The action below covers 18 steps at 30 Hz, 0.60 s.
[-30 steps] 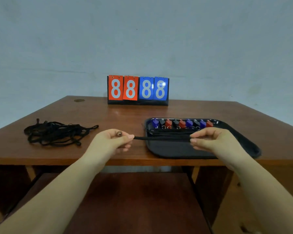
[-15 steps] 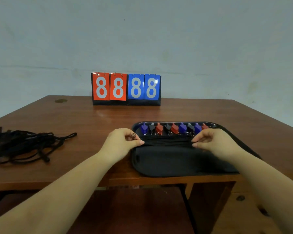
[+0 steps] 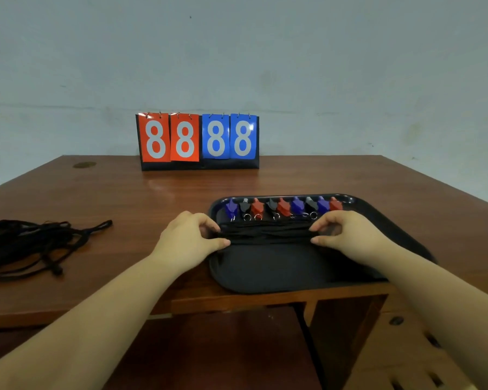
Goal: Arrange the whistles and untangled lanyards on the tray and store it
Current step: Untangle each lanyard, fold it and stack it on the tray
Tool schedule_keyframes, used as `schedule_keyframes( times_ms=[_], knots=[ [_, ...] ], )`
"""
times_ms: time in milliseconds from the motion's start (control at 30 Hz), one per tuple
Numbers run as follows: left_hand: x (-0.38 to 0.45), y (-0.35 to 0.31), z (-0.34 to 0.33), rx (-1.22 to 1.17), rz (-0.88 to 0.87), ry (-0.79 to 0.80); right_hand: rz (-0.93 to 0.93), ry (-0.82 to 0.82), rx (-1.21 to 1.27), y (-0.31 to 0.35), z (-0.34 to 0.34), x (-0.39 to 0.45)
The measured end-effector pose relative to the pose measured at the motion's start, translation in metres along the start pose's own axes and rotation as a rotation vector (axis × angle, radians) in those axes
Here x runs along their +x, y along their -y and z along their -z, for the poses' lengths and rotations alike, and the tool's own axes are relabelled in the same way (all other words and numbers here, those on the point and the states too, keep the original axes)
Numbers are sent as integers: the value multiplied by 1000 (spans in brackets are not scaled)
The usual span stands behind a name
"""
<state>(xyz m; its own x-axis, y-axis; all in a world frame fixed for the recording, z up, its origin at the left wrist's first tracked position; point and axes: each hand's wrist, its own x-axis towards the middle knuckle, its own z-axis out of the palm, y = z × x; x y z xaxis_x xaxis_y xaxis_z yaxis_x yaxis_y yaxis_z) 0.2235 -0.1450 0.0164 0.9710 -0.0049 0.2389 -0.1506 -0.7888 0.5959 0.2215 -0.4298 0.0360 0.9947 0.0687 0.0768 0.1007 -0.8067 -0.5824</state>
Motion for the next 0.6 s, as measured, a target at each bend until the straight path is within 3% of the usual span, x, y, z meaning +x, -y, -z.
schedule_keyframes(
  times_ms=[300,600],
  knots=[
    [-29,24,67,-52,34,-10,125,9,-35,58,-1,-18],
    [-64,105,150,35,64,-32,323,124,4,169,-78,-19]
  ],
)
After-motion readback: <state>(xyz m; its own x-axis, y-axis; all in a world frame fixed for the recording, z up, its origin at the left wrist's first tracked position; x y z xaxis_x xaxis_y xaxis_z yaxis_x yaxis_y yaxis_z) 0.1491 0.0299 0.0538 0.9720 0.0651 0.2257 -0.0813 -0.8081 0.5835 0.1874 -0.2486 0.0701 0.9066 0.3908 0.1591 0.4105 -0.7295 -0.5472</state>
